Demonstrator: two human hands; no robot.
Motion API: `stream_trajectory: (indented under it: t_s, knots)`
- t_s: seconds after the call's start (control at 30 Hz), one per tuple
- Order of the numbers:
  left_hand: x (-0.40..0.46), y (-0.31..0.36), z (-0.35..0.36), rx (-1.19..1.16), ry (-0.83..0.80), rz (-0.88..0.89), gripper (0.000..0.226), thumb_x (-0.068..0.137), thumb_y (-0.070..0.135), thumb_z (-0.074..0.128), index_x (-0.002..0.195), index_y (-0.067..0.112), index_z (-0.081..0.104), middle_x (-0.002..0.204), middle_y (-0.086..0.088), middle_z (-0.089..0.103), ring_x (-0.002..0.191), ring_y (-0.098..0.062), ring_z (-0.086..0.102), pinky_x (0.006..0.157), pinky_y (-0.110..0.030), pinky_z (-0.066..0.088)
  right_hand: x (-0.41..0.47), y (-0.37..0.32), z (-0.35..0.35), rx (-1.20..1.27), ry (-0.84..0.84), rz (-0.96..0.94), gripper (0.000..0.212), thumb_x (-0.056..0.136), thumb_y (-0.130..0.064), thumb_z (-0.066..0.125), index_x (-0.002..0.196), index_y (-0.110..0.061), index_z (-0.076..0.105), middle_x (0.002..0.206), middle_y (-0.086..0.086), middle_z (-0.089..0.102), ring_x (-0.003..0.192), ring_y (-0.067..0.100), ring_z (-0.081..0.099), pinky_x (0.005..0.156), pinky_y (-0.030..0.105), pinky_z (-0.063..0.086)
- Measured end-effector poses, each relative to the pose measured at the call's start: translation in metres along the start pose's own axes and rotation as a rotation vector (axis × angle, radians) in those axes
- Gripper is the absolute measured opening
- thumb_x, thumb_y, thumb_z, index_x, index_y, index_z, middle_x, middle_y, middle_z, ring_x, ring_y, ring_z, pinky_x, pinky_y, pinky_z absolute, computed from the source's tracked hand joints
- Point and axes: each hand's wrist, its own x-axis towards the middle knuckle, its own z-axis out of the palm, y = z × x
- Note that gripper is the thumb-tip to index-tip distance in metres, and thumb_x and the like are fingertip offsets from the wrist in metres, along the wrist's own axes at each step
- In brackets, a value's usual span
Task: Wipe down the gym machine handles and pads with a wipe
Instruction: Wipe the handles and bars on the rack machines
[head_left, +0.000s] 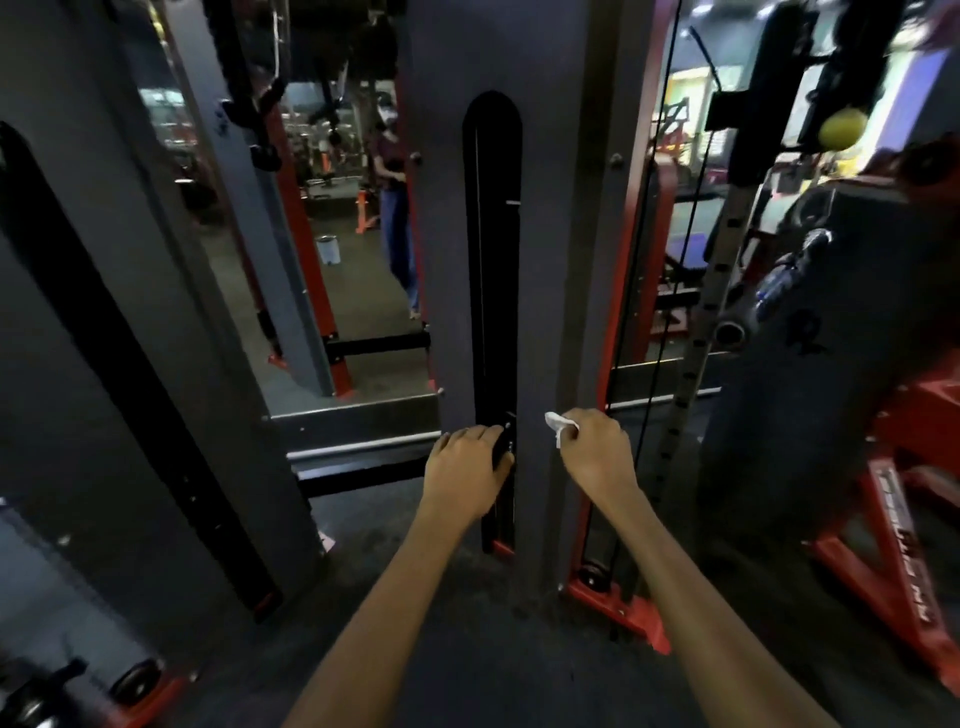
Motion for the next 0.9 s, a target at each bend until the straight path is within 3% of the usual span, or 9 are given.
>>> stream_trajectory:
  t_s: [0.13, 0.53, 0.73, 0.9]
  knots:
    - [0.06, -0.016, 0.01, -0.047, -0.002, 0.1, 0.047, 0.098, 0.041, 0.046, 0.141, 0.021, 0.045, 0.14, 0.003, 0.052, 0.127, -0.017, 0.049, 0.109, -0.036, 0.034, 0.045, -0.006, 0.005, 0.051, 0.086, 0.075, 0.021, 0.088, -0.011, 0.048, 0.087, -0.012, 0.069, 0.093, 0.009, 0.069, 0.091, 0.029, 0.063, 0.081, 0.035, 0.048]
    - [0.24, -0.037, 0.027, -0.165, -0.033, 0.589, 0.047, 0.099, 0.041, 0.045, 0.142, 0.022, 0.046, 0.144, 0.003, 0.049, 0.129, -0.017, 0.048, 0.11, -0.03, 0.031, 0.152, -0.022, -0.004, -0.219, 0.374, 0.397, 0.024, 0.092, -0.012, 0.046, 0.101, -0.006, 0.067, 0.103, 0.013, 0.065, 0.097, 0.031, 0.06, 0.079, 0.035, 0.046]
    - [0.311, -0.031, 0.025, -0.195, -0.03, 0.802, 0.044, 0.099, 0.04, 0.045, 0.14, 0.023, 0.046, 0.14, 0.004, 0.052, 0.127, -0.015, 0.048, 0.109, -0.031, 0.03, 0.191, -0.038, -0.012, -0.248, 0.518, 0.519, 0.02, 0.086, -0.012, 0.047, 0.086, -0.007, 0.066, 0.092, 0.013, 0.067, 0.087, 0.033, 0.062, 0.074, 0.038, 0.05]
    - [0.372, -0.005, 0.021, -0.242, 0.006, 0.946, 0.046, 0.1, 0.04, 0.043, 0.143, 0.023, 0.043, 0.143, 0.004, 0.049, 0.127, -0.018, 0.048, 0.106, -0.032, 0.034, 0.223, -0.035, -0.022, -0.304, 0.619, 0.577, 0.02, 0.085, -0.012, 0.047, 0.086, -0.009, 0.067, 0.089, 0.009, 0.067, 0.086, 0.031, 0.063, 0.071, 0.036, 0.048]
